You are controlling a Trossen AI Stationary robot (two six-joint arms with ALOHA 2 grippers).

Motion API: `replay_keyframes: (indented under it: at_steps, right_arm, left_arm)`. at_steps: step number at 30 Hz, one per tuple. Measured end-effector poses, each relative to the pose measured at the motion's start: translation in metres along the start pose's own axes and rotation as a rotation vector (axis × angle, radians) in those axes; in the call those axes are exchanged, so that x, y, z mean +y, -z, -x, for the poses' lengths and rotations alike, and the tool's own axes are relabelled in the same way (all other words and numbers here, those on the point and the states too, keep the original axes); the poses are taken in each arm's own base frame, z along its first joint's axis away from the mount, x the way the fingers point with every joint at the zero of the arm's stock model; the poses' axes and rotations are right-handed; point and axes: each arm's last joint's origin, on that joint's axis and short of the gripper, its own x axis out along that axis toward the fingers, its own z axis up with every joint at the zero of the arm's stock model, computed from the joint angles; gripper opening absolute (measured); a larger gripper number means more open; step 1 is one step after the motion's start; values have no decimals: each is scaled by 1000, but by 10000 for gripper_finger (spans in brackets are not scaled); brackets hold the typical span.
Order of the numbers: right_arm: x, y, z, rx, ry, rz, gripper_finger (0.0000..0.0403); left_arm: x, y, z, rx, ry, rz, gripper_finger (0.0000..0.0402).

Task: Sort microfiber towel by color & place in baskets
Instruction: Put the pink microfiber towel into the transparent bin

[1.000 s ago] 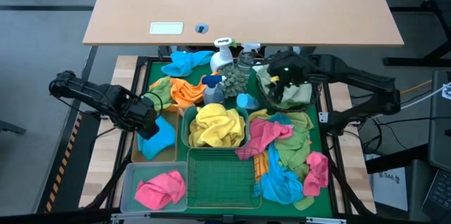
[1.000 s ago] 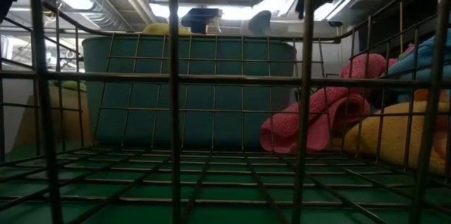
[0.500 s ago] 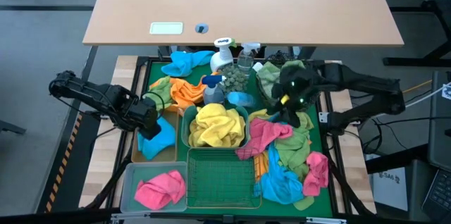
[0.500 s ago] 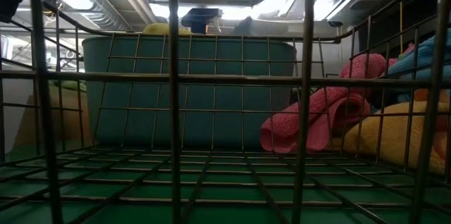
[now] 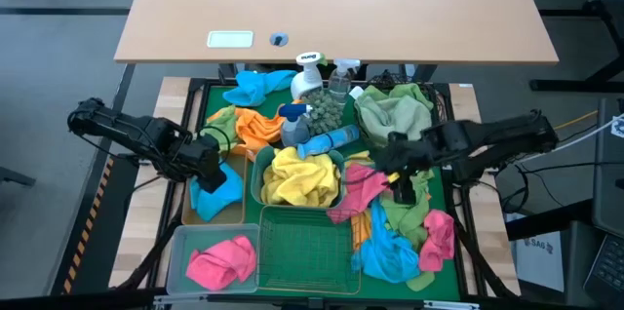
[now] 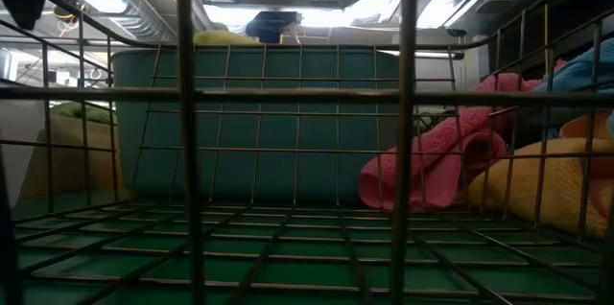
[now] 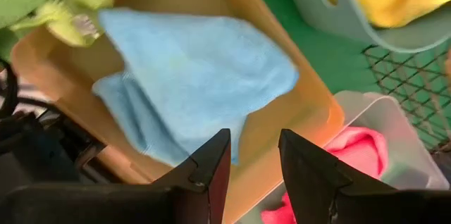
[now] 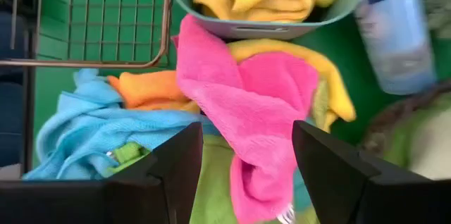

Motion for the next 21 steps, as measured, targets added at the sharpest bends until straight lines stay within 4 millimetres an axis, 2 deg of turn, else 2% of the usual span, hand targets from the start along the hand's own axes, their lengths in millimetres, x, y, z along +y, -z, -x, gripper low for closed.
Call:
replay_keyframes:
  at_steps: [5,10,21]
  right_arm:
    - [8,6,-31,21,2,31,221]
    - [7,11,-57,44,27,34,221]
    - [3,33,-90,166,39,53,221]
  left_arm:
    - [-7,-2,0,-31,69,-36,117]
    - [-16,-5,2,-71,167,-81,117]
    - [-38,-17,10,-326,345,-176,117]
